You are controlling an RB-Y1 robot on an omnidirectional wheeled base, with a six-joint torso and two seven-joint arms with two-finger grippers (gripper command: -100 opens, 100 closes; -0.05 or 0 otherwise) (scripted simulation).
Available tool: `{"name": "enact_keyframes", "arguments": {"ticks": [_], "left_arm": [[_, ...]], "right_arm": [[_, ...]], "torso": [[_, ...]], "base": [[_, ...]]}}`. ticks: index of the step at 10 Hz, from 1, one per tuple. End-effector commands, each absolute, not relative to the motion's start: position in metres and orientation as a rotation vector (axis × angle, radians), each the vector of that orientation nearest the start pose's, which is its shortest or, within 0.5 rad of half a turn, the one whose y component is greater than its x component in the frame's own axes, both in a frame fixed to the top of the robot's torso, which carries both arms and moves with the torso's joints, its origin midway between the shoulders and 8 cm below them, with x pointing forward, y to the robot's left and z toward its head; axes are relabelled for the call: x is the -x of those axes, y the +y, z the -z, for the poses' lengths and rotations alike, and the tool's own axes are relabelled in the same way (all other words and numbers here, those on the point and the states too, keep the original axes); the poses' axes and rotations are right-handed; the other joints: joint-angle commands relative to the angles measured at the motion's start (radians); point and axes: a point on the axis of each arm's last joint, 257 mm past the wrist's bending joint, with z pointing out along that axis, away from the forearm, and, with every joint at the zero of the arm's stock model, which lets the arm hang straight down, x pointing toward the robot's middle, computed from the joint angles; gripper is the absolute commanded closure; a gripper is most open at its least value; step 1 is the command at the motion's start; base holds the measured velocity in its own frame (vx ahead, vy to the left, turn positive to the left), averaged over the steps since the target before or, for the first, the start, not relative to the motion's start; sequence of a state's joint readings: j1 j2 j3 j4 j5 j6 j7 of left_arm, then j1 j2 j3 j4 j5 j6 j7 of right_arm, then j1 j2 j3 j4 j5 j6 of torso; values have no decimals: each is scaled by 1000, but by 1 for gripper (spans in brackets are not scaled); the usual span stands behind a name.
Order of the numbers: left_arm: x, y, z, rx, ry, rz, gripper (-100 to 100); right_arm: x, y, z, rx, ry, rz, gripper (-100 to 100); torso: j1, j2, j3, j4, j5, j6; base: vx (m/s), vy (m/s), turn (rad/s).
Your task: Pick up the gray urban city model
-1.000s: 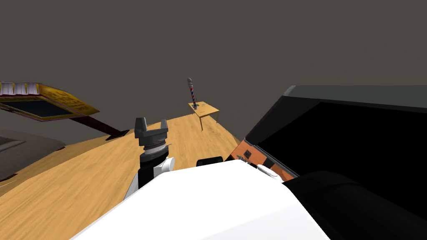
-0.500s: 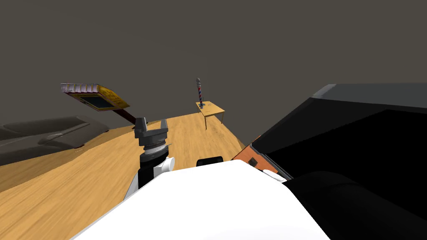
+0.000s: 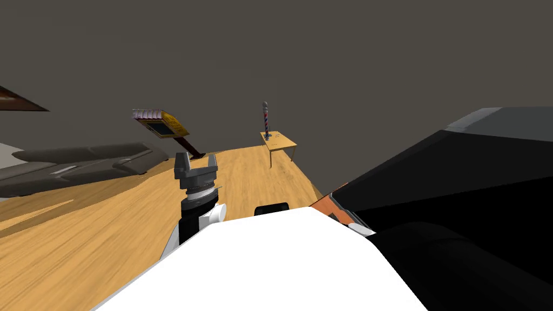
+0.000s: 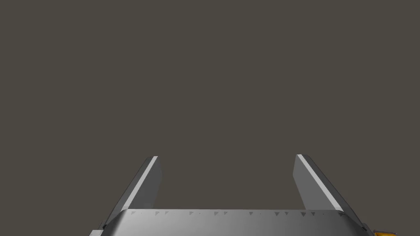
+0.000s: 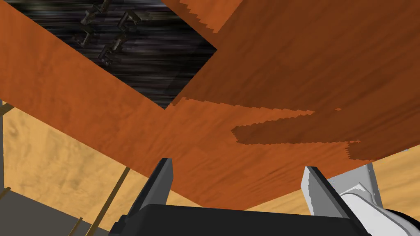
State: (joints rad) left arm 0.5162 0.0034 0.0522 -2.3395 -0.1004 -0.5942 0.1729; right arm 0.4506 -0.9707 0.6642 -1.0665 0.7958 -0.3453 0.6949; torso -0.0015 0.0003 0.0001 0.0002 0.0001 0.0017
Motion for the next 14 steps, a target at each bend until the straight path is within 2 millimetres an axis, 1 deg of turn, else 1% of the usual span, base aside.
{"name": "enact_keyframes", "arguments": {"ticks": [1,2,3,6,8,9,10,11,12,14], "left_arm": [[-313,275,-61,529,551,1377,0],[-313,275,-61,529,551,1377,0],[-313,275,-61,529,551,1377,0],[-313,275,-61,529,551,1377,0],[-313,275,-61,529,551,1377,0],[-313,275,-61,529,551,1377,0],[-313,275,-61,529,551,1377,0],[-313,275,-61,529,551,1377,0],[-313,275,-61,529,551,1377,0],[-313,275,-61,529,551,1377,0]], "right_arm": [[-26,-481,568,1372,2564,-24,-100],[-29,-476,568,1372,2553,-31,-100],[-24,-484,568,1372,2571,-19,-100],[12,-524,566,1550,2603,30,-100],[26,-542,563,1630,2612,52,-100],[30,-547,563,1656,2614,60,-100],[27,-543,564,1634,2615,56,-100],[28,-544,564,1640,2614,57,0],[31,-536,572,1629,2620,58,-100],[34,-525,582,1616,2627,58,-100]], "torso": [[0,0,0,0,0,0],[-1,0,0,0,0,0],[-1,0,0,0,-1,1],[1,0,0,0,0,0],[-1,1,0,0,0,1],[0,0,0,0,0,1],[0,0,0,0,0,1],[1,0,0,0,0,1],[2,-1,0,0,0,1],[0,-1,0,0,0,1]], "base": [[-15,-56,385],[-12,-50,97],[-2,-17,-54],[-15,-31,248],[-19,-46,189],[-9,-37,143],[-3,-19,26],[0,0,0],[0,-31,57],[-4,-58,65]]}}
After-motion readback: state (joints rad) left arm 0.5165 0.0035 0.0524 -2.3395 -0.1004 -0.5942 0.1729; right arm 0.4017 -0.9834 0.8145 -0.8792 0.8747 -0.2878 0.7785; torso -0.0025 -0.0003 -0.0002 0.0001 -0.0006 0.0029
